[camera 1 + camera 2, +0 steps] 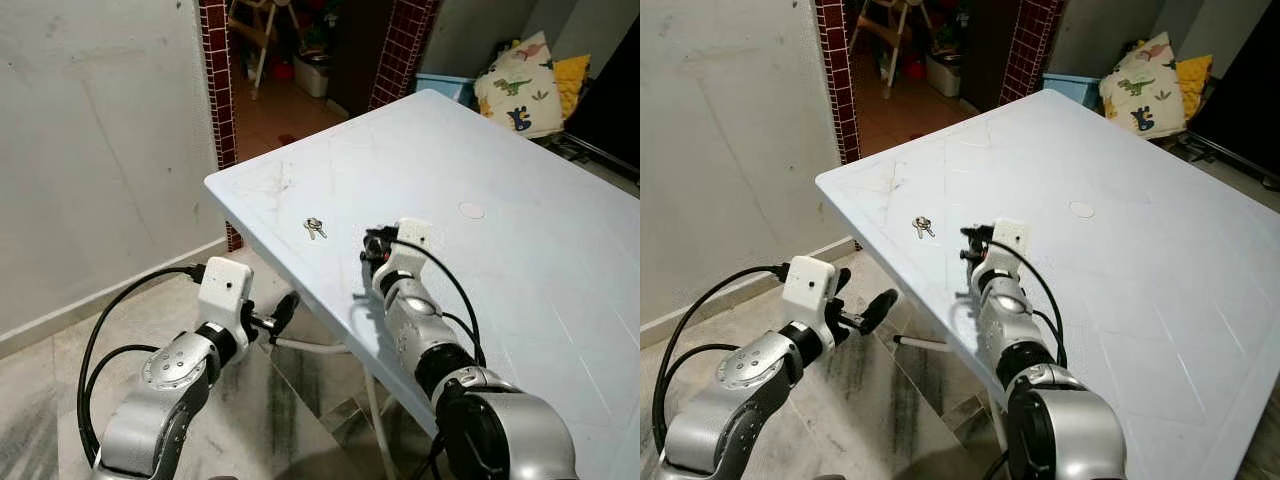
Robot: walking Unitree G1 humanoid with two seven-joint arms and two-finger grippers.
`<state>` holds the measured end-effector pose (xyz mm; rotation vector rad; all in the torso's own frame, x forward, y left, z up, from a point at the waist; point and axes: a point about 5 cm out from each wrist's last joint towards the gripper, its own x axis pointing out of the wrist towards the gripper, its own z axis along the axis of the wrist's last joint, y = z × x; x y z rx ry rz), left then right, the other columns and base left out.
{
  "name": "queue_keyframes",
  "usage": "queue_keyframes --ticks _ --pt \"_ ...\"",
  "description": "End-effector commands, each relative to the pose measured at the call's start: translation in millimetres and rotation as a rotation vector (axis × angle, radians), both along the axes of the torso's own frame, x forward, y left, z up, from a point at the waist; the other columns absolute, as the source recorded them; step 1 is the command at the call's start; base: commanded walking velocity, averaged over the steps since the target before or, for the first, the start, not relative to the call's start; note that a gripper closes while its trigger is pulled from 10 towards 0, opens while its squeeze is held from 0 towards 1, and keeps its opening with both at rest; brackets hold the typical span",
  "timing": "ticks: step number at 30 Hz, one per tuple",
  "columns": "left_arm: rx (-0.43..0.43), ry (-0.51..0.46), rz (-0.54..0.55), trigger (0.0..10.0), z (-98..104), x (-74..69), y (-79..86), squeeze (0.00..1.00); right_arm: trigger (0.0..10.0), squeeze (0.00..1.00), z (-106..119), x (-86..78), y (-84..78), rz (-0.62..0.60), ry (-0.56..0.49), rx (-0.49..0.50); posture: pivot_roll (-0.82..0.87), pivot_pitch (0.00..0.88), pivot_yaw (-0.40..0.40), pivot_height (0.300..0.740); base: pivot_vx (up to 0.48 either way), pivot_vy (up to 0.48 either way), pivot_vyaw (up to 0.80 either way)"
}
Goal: Hang keys on a hook
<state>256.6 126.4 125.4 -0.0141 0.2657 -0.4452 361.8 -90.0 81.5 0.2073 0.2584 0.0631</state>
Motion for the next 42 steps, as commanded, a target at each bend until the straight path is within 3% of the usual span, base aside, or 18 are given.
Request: queue_keyframes --ticks 1,6,13,14,22,32,33,34,35,37,38,39,40,41,42 --pt "-0.001 -0.007 -0.031 10.0 3.6 -3.2 -4.9 0.00 10.0 1.00 -11.4 -5.7 -0.5 0.000 0.061 -0.039 0.34 0.060 -0.103 0.740 0.000 0.000 0.00" --pt "0.001 -0.004 -0.040 10.0 3.5 -2.4 -4.9 0.00 10.0 1.00 -15.0 -7.5 -0.3 0.003 0.084 -0.048 0.34 0.050 -0.095 0.740 0.000 0.000 0.00" --pt "0.004 -0.008 -0.049 10.0 4.5 -0.3 -6.1 0.00 10.0 1.00 -23.3 -11.3 -8.3 -0.018 0.130 -0.129 0.33 0.039 -0.090 0.740 0.000 0.000 0.00" --pt "0.005 -0.008 -0.050 10.0 4.6 -0.6 -6.4 0.00 10.0 1.00 -23.3 -11.3 -10.2 -0.019 0.124 -0.180 0.34 0.038 -0.089 0.740 0.000 0.000 0.00" --pt "0.011 -0.010 -0.049 10.0 5.1 -0.1 -3.7 0.00 10.0 1.00 -21.1 -9.7 -11.1 -0.012 0.118 -0.246 0.34 0.038 -0.089 0.740 0.000 0.000 0.00" --pt "0.010 -0.009 -0.055 10.0 5.2 -0.1 -4.4 0.00 10.0 1.00 -20.9 -8.5 -15.5 -0.019 0.143 -0.140 0.33 0.043 -0.086 0.740 0.000 0.000 0.00" --pt "0.010 -0.008 -0.056 10.0 5.1 0.1 -4.7 0.00 4.7 1.00 -21.4 -8.8 -15.9 -0.011 0.148 -0.127 0.32 0.046 -0.088 0.740 0.000 0.000 0.00" --pt "0.009 -0.008 -0.056 10.0 5.1 0.1 -4.9 0.00 4.7 1.00 -21.6 -8.9 -15.9 -0.006 0.149 -0.120 0.32 0.046 -0.088 0.740 0.000 0.000 0.00" --pt "0.009 -0.008 -0.056 10.0 5.2 0.1 -5.1 0.00 0.0 1.00 -21.8 -9.0 -15.9 -0.004 0.150 -0.115 0.32 0.046 -0.088 0.740 0.000 0.000 0.00" --pt "0.007 -0.008 -0.056 10.0 5.2 0.1 -5.6 0.00 0.0 1.00 -22.9 -9.8 -15.9 0.010 0.159 -0.098 0.32 0.050 -0.091 0.740 0.000 0.000 0.00" --pt "0.006 -0.008 -0.055 10.0 5.2 0.0 -5.9 0.00 0.0 0.75 -23.6 -10.3 -15.8 0.019 0.161 -0.088 0.32 0.051 -0.094 0.740 0.000 0.000 0.00" --pt "0.005 -0.007 -0.054 10.0 5.1 -0.1 -6.3 0.00 0.0 0.17 -24.3 -10.9 -15.6 0.030 0.163 -0.077 0.32 0.051 -0.094 0.740 0.000 0.000 0.00" --pt "0.004 -0.007 -0.054 10.0 5.0 -0.2 -6.3 0.00 0.0 0.17 -24.4 -11.1 -15.4 0.032 0.163 -0.075 0.32 0.051 -0.094 0.740 0.000 0.000 0.00" --pt "0.004 -0.006 -0.053 10.0 4.9 -0.4 -6.5 0.00 0.0 0.00 -25.0 -11.7 -14.1 0.043 0.166 -0.053 0.32 0.053 -0.097 0.740 0.000 0.000 0.00" --pt "0.004 -0.006 -0.051 10.0 4.7 -0.5 -6.5 0.00 0.0 0.00 -25.5 -12.4 -12.4 0.057 0.170 -0.036 0.32 0.053 -0.097 0.740 0.000 0.000 0.00"
